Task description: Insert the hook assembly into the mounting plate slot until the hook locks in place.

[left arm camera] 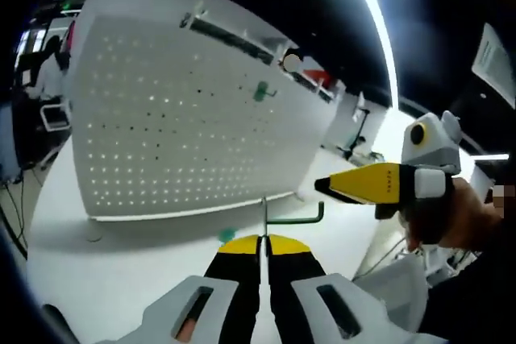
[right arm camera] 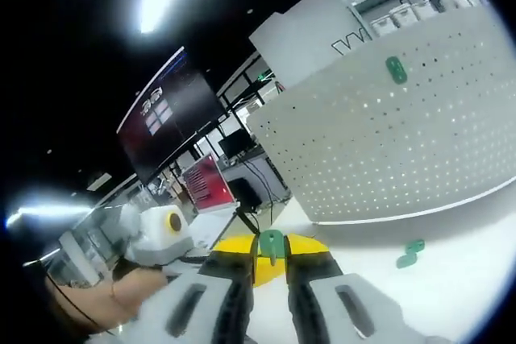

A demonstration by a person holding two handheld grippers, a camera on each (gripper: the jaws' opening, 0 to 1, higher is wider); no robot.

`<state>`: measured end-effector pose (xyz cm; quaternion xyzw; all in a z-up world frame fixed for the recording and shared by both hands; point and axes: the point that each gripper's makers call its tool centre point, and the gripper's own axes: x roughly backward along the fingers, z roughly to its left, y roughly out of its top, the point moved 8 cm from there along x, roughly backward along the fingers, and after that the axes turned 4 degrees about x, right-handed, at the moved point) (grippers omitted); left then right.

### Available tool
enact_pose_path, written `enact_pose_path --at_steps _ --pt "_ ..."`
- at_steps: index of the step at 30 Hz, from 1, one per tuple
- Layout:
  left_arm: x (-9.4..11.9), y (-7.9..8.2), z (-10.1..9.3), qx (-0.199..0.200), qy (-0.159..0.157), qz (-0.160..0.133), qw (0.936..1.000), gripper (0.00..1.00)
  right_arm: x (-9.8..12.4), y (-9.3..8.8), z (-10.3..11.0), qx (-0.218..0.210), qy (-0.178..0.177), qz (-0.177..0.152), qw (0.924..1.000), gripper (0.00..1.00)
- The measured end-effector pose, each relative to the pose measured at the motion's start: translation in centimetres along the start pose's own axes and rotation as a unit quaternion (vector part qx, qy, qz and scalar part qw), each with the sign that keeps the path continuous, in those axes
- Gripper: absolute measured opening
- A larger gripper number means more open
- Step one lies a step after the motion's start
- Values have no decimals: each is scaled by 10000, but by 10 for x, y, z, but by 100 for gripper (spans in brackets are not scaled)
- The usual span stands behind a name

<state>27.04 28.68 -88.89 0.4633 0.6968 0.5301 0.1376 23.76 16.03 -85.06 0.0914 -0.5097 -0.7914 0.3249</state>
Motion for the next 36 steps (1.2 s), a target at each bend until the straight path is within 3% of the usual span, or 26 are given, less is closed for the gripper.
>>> enact_pose_path --at_steps 16,30,36 --pt "5 13 -19 -426 -203 -661 9967 1 -9 -4 10 3 25 -114 9999 8" --pt "5 15 -20 -509 -134 -720 9960 1 -11 -1 11 238 -73 -240 9994 1" --pt "6 16 -20 -1028 48 -537 9932 3 -13 -3 13 357 14 -181 9992 0"
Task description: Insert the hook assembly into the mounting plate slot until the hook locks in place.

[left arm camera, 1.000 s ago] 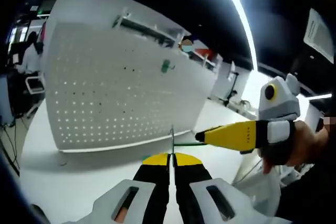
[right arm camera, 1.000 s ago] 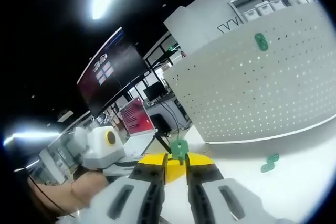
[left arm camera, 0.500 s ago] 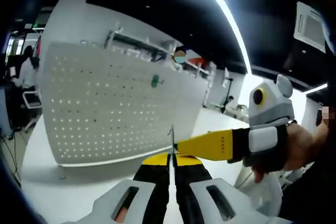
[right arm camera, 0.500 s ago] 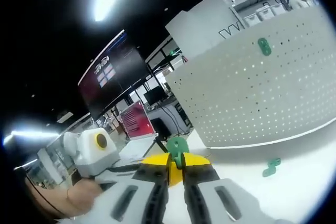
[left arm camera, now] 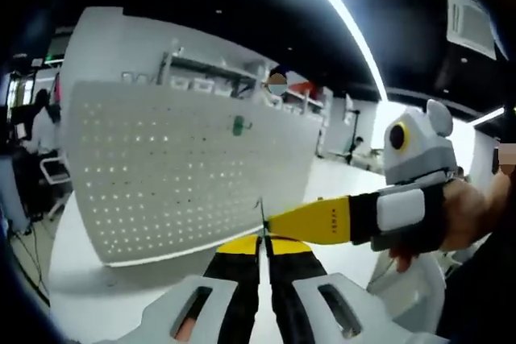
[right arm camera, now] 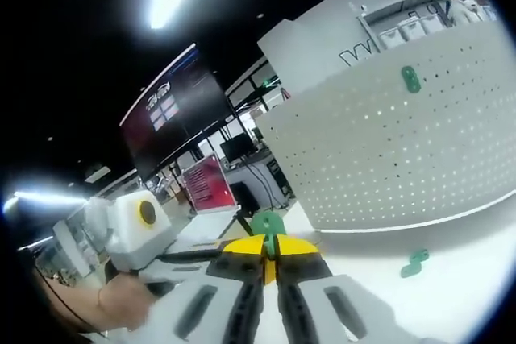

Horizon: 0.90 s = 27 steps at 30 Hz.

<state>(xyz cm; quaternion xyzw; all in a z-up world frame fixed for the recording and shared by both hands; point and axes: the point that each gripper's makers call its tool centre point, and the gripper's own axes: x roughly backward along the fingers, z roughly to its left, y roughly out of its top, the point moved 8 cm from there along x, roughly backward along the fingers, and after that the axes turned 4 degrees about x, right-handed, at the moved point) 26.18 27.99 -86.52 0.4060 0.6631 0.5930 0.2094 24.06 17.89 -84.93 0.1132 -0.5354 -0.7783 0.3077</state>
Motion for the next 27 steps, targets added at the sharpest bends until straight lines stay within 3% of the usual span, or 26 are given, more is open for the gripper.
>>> enact_pose_path --at_steps 6,12,19,27 --pt "0 -3 1 -196 31 90 9998 7 -2 0 2 161 139 61 9998 0" --pt "0 -7 -1 -78 -88 113 9999 28 -4 3 5 509 221 123 9984 0" --pt "-1 -10 -1 31 -236 108 9997 65 -3 9 1 840 219 138 9961 0" --pt "2 -5 -3 115 -341 -6 9994 81 -3 12 -5 1011 156 139 9947 0"
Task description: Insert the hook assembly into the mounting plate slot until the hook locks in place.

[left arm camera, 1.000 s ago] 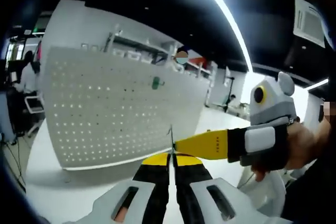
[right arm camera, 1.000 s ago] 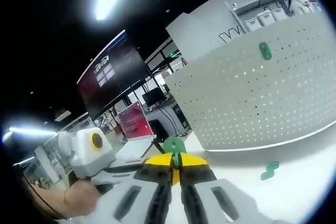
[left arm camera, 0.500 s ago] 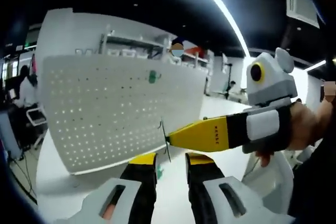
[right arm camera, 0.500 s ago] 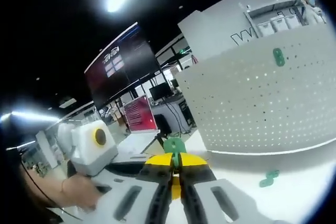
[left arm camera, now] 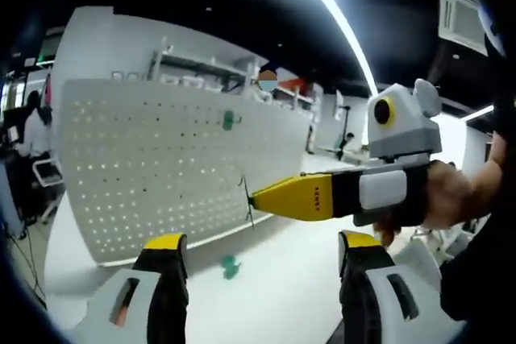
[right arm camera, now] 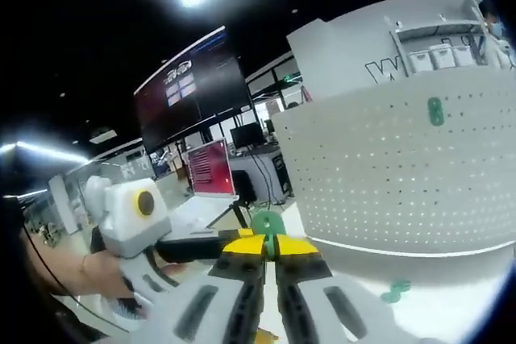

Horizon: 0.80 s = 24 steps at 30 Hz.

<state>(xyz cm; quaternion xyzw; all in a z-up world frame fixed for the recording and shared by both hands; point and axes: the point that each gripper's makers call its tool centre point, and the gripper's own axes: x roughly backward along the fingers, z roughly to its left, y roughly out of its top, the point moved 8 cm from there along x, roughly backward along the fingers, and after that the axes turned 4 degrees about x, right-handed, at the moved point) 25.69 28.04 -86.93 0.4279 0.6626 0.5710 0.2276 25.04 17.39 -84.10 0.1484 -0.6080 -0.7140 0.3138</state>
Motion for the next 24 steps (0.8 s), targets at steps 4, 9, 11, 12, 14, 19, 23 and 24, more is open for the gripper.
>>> enact_pose_path --at_steps 4,9,11,12,14,19,23,24 --pt "4 3 -3 249 -174 -143 9994 92 -1 3 -3 3 -28 -71 10000 0" --pt "10 6 -4 222 -144 -306 9992 98 -3 10 -6 28 -27 -141 9999 0" --pt "11 6 -4 194 -136 -303 9993 100 -4 11 -7 74 -71 -174 9998 0" --pt "11 6 -4 188 -132 -291 9993 100 -4 12 -8 98 -93 -188 9997 0" --pt "12 5 -3 224 -58 -252 9994 100 -4 13 -10 144 -134 -211 9996 0" --pt "13 3 -1 340 17 -275 9990 100 -5 17 -18 356 -471 -448 9973 0" --pt "13 1 0 394 61 -234 9989 100 -7 28 -32 290 -961 -898 9909 0" --pt "12 1 1 413 56 -245 9988 100 -8 30 -36 342 -1055 -962 9892 0"
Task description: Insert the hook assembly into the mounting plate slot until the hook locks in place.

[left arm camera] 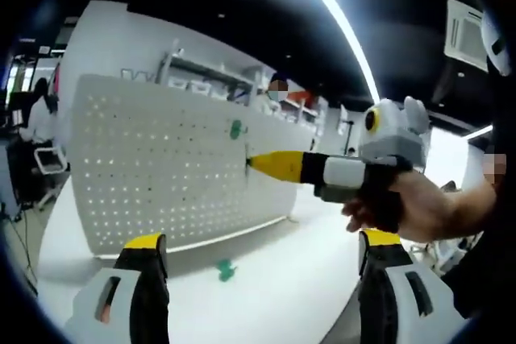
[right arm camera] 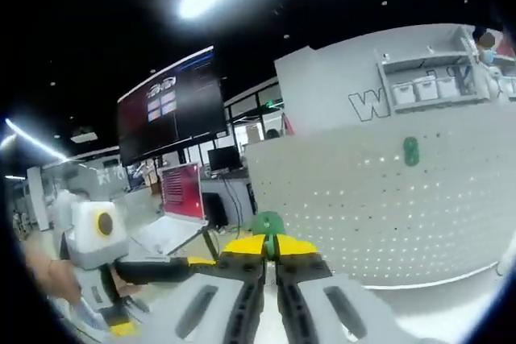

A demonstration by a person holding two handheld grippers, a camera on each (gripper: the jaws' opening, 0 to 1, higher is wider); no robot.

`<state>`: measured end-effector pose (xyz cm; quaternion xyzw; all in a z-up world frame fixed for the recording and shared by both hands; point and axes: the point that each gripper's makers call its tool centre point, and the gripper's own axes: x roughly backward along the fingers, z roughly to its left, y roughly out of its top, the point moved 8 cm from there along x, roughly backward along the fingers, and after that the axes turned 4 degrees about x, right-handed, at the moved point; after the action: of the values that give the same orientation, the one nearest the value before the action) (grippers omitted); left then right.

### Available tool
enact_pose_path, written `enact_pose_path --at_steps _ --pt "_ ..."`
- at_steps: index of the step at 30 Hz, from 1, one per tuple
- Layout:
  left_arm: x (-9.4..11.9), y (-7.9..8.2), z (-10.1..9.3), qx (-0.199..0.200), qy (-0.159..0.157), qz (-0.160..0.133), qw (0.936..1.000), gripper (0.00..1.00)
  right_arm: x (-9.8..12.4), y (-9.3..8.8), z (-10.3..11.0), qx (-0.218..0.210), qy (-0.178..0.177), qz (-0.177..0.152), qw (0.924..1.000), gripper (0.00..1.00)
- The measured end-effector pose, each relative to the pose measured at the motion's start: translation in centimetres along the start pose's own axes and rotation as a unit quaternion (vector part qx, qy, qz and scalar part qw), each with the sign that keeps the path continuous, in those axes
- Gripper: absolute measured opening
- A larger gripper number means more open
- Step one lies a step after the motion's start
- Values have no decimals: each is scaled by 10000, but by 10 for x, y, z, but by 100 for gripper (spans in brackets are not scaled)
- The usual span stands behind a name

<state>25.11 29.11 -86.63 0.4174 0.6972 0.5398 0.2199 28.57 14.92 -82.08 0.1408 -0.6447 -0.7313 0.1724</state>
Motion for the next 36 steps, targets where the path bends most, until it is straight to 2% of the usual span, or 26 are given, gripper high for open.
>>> enact_pose_path --at_steps 4,6,12,19,24,30,36 --pt "0 1 2 0 26 -5 10000 100 -9 8 -15 141 -290 -217 9992 0" --pt "1 1 3 -23 46 -5 10000 100 -15 9 -27 -28 -356 -224 9991 0" --pt "3 2 7 -12 109 -89 9999 100 -26 8 -58 37 -710 -240 9972 0" --pt "7 -1 15 73 221 -80 9997 99 -28 10 -92 214 -1274 -375 9909 0" --pt "6 -3 18 99 235 8 9997 98 -28 12 -109 226 -1518 -450 9871 0" --pt "4 -4 24 284 293 -77 9991 99 -28 20 -132 176 -1768 -647 9820 0" --pt "7 -7 26 288 331 -2 9990 97 -31 28 -155 153 -1992 -782 9767 0"
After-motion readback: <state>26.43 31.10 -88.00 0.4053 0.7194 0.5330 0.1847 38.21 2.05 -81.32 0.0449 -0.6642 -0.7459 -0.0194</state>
